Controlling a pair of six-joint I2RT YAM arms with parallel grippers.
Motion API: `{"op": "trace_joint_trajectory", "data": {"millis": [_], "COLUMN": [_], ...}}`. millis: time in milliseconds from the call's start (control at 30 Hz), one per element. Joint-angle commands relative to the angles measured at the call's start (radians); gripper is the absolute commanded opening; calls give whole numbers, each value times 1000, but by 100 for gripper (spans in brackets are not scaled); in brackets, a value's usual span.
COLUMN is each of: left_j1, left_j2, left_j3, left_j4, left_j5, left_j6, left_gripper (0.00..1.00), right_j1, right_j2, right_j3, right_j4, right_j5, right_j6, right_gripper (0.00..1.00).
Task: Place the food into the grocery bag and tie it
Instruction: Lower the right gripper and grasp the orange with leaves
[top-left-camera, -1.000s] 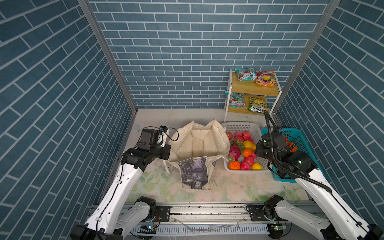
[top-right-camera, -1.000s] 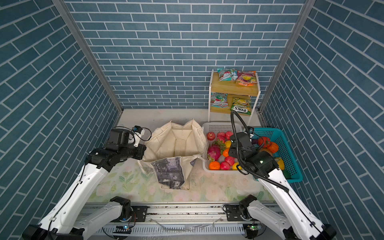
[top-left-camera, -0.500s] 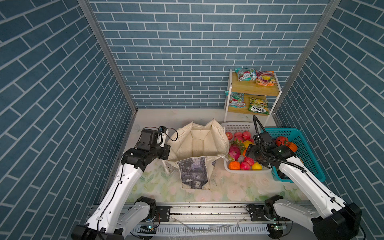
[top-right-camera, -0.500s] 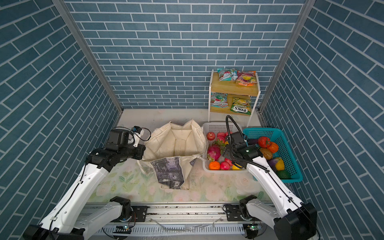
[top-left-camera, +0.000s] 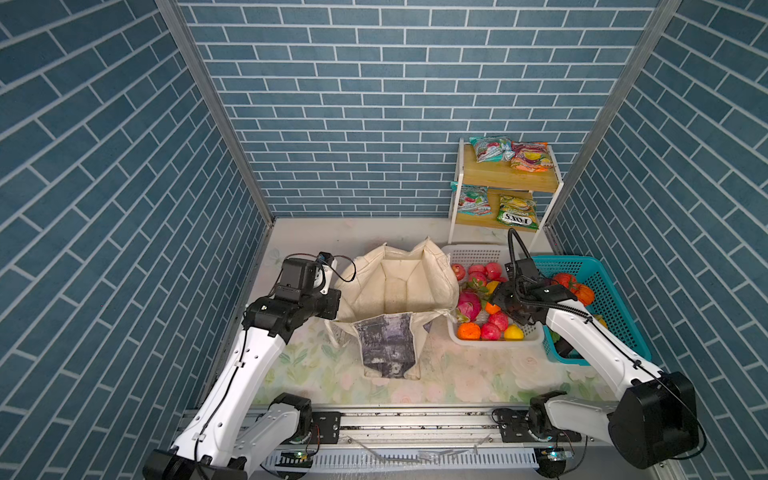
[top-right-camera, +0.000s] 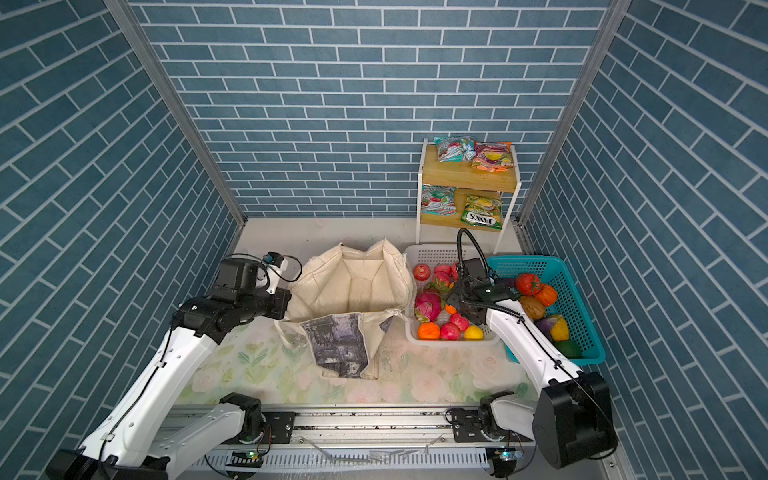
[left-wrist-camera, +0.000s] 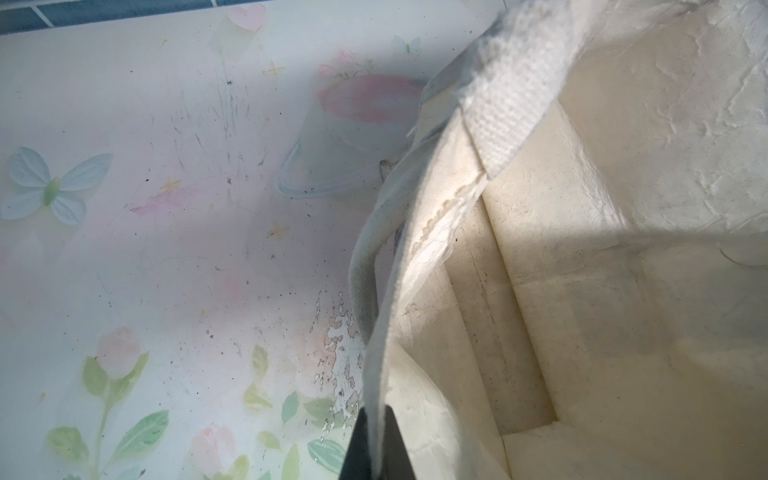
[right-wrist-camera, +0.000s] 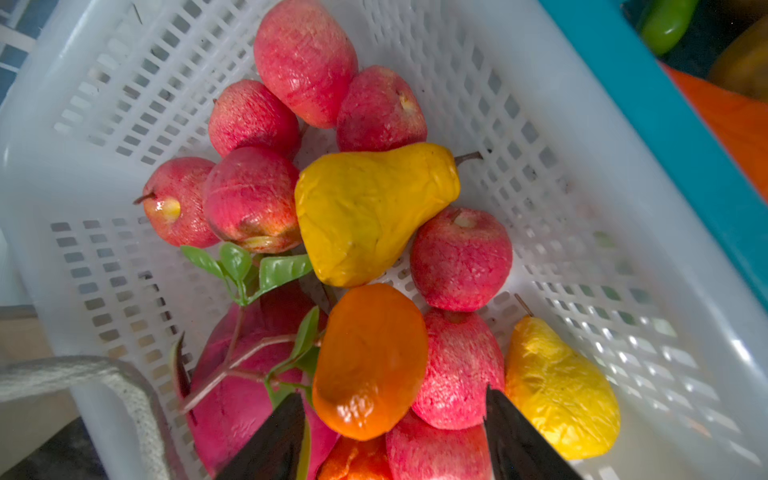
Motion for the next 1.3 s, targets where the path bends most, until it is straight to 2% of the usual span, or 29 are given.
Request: {"op": "trace_joint_trajectory", "data": {"millis": [0, 433, 767, 833, 967, 1033, 1267], "left_j1": [8, 8, 8, 8, 8, 8, 8], "left_j2": [-9, -4, 5, 5, 4, 2, -1], "left_j3": [-11, -14, -16, -16, -16, -16, -18], "left_j4": [28, 33, 39, 39, 41, 41, 42], "left_j5": [-3, 4, 27, 29, 31, 34, 41], "left_j6": [6, 2, -3, -5, -5, -5, -6], "left_gripper": [0, 0, 0, 0, 0, 0, 0], "right_j1": [-10, -13, -18, -18, -18, -19, -20], "right_j2": [17, 76, 50, 35, 15, 9, 11], "right_j3": [-11, -37, -46, -44, -47, -64, -105], "right_j4": [41, 71, 58, 50, 51, 84, 152], "right_j5": [-13, -43, -11, -11, -34, -65, -88], "right_j6": [55, 57, 50, 50, 49, 40, 33], "right_gripper": [67, 58, 41, 43, 61, 67, 66]}}
